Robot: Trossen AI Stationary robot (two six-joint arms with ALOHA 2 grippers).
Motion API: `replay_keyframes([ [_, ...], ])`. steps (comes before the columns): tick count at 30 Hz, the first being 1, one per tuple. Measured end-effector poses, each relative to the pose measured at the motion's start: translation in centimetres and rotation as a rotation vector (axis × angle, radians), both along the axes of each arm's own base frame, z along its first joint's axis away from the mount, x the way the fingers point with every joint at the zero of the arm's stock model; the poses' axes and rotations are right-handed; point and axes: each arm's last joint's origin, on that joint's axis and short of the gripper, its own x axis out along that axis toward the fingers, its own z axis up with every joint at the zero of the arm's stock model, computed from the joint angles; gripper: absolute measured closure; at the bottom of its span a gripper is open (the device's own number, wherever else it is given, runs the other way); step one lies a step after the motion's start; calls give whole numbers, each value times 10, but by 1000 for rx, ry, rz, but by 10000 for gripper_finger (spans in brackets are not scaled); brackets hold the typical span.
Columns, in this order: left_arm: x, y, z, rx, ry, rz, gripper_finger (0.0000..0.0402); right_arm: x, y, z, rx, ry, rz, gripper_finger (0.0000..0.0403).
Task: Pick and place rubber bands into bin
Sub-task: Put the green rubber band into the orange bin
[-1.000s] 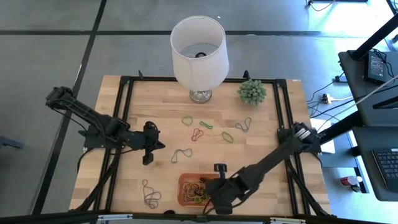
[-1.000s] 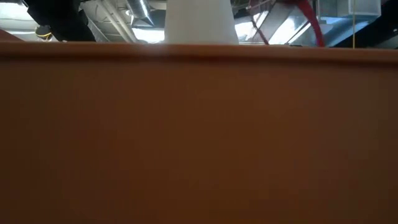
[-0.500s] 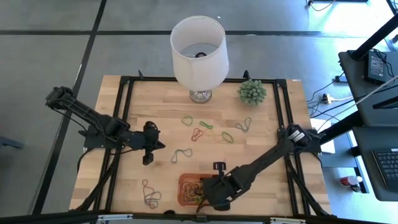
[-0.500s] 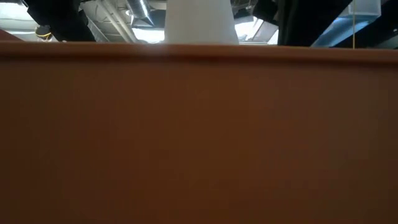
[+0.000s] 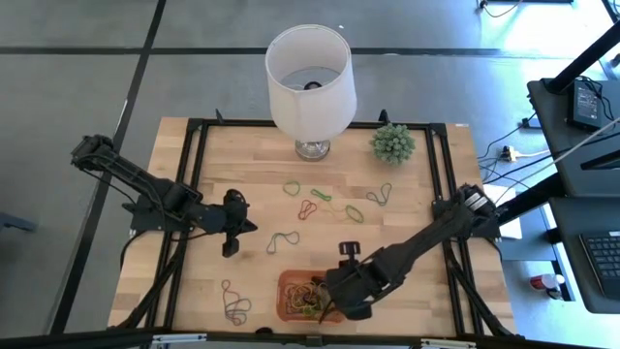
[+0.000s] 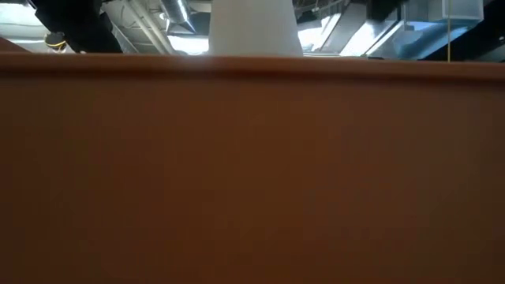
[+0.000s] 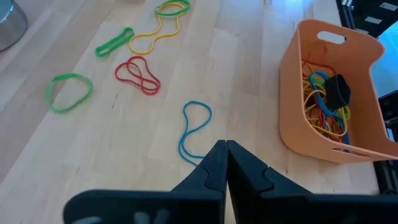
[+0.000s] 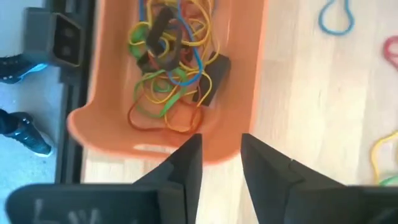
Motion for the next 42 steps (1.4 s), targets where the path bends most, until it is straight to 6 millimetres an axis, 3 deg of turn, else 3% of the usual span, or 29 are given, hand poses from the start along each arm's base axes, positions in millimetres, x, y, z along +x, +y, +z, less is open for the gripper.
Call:
replay_keyframes([
  [5, 2, 3, 0, -42, -2, 40, 400, -25, -16, 14, -4, -11, 32, 344],
  [9, 8, 6, 0, -75, -7, 46, 399, -60, -42, 3, 62, -58, -51, 394],
  [12, 18, 10, -1, -82, -5, 63, 400, -91, -63, -9, 152, -134, -118, 388],
  [17, 51, 25, 1, -47, 73, 65, 400, -137, -99, -30, 247, -251, -189, 376],
  [23, 98, 64, 2, -76, 181, 137, 398, -174, -138, -53, 271, -339, -228, 395],
  [27, 121, 92, -5, -87, 269, 121, 390, -188, -159, -68, 251, -415, -228, 397],
  [32, 143, 131, -24, -120, 355, 220, 347, -196, -175, -86, 230, -527, -224, 390],
  [37, 150, 162, -51, -158, 440, 340, 295, -200, -186, -105, 220, -597, -251, 396],
  [42, 150, 179, -74, -121, 520, 429, 267, -203, -192, -120, 261, -596, -256, 398],
])
